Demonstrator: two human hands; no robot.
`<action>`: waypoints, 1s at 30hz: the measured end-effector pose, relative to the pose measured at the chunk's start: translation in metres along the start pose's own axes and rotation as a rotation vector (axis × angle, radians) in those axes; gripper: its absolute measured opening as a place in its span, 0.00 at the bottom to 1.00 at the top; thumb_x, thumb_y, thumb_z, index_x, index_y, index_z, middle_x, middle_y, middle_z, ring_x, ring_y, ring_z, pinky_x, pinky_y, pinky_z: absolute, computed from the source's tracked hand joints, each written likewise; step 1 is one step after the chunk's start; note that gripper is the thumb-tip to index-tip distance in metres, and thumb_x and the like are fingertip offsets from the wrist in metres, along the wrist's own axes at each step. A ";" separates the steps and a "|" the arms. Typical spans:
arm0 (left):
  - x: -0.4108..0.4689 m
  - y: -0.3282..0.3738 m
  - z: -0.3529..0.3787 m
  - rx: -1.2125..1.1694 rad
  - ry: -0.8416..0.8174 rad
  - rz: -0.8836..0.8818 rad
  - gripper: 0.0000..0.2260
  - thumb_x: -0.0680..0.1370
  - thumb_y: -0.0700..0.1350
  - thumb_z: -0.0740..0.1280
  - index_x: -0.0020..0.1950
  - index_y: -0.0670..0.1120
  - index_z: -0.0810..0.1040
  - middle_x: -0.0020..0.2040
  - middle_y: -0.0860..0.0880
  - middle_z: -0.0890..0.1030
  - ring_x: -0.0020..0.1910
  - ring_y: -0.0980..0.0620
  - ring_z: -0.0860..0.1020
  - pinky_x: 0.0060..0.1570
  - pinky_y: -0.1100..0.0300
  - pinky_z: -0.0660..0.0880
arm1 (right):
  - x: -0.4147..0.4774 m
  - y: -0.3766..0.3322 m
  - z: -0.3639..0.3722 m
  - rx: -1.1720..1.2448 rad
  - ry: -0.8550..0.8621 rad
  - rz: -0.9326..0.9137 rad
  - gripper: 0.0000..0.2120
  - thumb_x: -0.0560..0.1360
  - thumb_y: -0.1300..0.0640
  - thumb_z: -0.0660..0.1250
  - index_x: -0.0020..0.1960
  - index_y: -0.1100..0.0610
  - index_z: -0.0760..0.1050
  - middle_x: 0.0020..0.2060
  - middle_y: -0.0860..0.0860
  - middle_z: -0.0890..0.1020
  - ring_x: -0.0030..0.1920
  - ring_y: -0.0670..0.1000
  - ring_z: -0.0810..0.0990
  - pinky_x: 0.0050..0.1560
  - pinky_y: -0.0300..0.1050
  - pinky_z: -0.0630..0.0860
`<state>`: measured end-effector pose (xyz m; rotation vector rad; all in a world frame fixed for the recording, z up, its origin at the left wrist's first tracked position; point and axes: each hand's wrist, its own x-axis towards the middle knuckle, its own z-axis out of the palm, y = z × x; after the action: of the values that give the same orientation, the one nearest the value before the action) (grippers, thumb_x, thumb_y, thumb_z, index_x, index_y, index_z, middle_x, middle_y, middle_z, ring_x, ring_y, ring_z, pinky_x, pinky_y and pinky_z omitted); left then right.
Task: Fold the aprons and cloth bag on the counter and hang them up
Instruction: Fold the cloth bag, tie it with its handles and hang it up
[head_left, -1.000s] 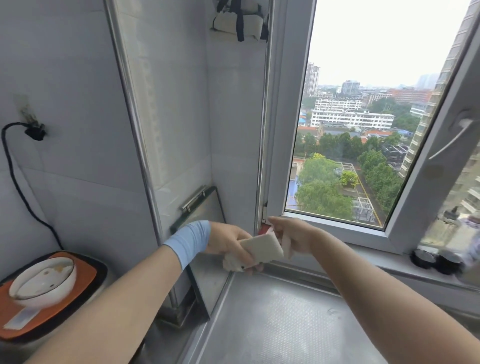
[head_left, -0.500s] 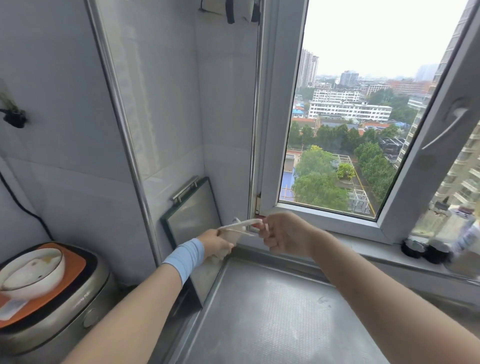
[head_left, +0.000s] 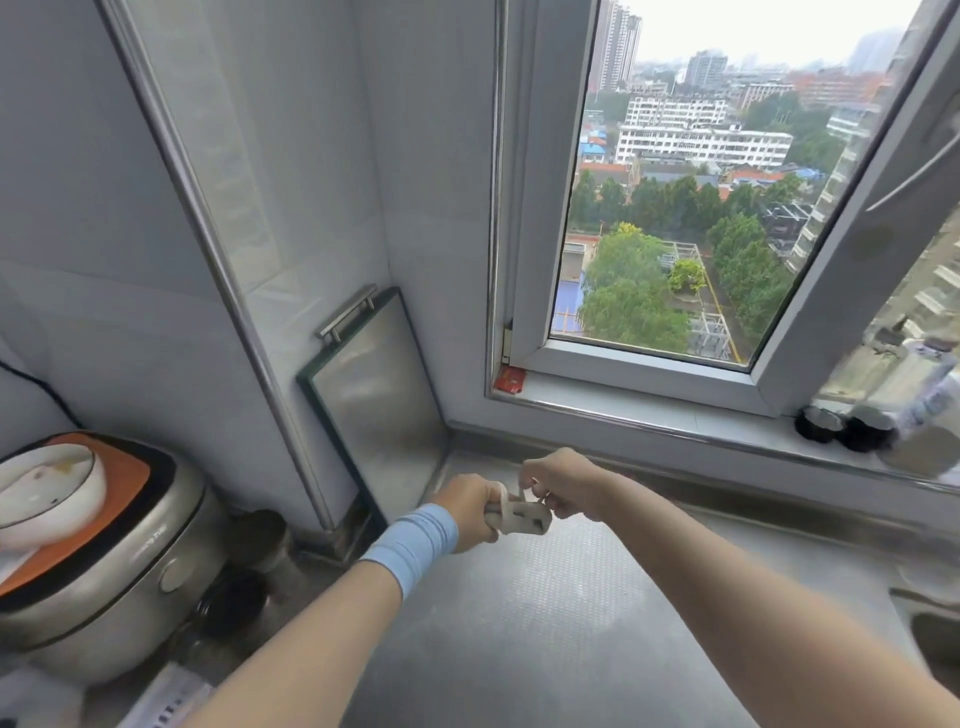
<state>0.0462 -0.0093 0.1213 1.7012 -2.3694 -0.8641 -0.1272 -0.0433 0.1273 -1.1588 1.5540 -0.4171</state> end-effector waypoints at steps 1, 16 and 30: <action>0.000 -0.002 0.008 0.018 0.010 0.000 0.06 0.71 0.38 0.70 0.44 0.49 0.79 0.44 0.50 0.79 0.43 0.47 0.77 0.41 0.63 0.68 | 0.000 0.005 0.007 -0.069 0.016 -0.051 0.02 0.67 0.60 0.67 0.36 0.58 0.75 0.28 0.52 0.72 0.26 0.51 0.65 0.28 0.39 0.61; -0.006 -0.068 0.162 -0.053 -0.088 -0.097 0.22 0.79 0.38 0.55 0.71 0.51 0.71 0.73 0.54 0.69 0.70 0.48 0.69 0.70 0.57 0.63 | 0.013 0.162 0.098 -0.491 0.172 -0.337 0.09 0.77 0.61 0.65 0.48 0.54 0.83 0.42 0.50 0.72 0.43 0.51 0.74 0.37 0.33 0.63; -0.021 -0.087 0.218 -0.111 0.124 -0.123 0.12 0.79 0.50 0.63 0.62 0.56 0.79 0.55 0.50 0.83 0.52 0.44 0.80 0.50 0.62 0.72 | 0.012 0.208 0.128 -0.476 0.171 -0.241 0.07 0.74 0.52 0.68 0.44 0.52 0.85 0.45 0.44 0.74 0.46 0.44 0.74 0.45 0.37 0.72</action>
<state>0.0411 0.0753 -0.0990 1.8156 -2.1167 -0.8630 -0.1056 0.0809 -0.0818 -1.7266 1.7209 -0.3164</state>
